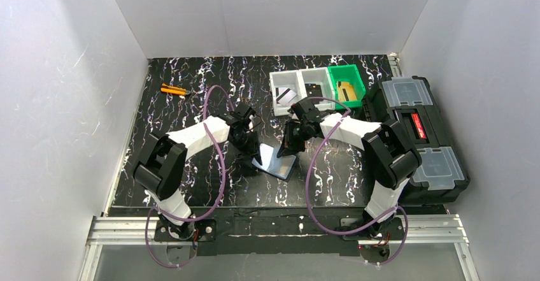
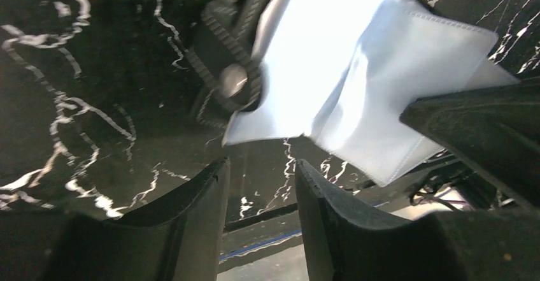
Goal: Take the credit cards out of the card holder
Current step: Remove the credit card from the card holder.
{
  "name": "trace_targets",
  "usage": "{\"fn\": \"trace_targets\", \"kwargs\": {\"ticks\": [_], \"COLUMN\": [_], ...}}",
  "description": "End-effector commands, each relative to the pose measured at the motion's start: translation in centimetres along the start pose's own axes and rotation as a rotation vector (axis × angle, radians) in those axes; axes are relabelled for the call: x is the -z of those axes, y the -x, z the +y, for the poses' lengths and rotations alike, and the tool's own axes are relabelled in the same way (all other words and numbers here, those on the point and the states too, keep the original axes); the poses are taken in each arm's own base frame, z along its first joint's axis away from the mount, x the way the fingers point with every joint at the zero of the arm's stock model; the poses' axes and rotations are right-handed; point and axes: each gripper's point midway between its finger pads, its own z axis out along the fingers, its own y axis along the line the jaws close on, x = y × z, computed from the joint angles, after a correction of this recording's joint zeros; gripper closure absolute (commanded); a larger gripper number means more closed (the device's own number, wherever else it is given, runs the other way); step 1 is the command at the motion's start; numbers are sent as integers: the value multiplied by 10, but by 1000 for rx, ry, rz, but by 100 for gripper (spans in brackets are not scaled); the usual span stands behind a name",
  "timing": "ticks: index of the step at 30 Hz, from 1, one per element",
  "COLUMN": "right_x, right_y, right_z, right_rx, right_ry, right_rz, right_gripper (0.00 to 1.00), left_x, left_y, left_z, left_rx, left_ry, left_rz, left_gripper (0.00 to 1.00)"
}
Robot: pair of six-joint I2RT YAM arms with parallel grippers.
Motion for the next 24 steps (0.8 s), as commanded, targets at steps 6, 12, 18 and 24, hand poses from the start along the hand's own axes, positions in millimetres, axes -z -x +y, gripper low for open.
{"fn": "trace_targets", "kwargs": {"ticks": [6, 12, 18, 24], "right_x": [2, -1, 2, -2], "right_y": [6, 12, 19, 23], "right_z": [1, 14, 39, 59], "right_rx": [99, 73, 36, 29], "right_ry": [-59, -29, 39, 68], "right_rz": [58, 69, 51, 43], "right_gripper": [99, 91, 73, 54], "left_x": [12, 7, 19, 44], "left_y": [12, 29, 32, 27], "left_z": [31, 27, 25, 34], "left_rx": [-70, -83, -80, -65], "left_ry": [136, 147, 132, 131], "left_rz": [-65, -105, -135, -183], "left_gripper": [63, 65, 66, 66]}}
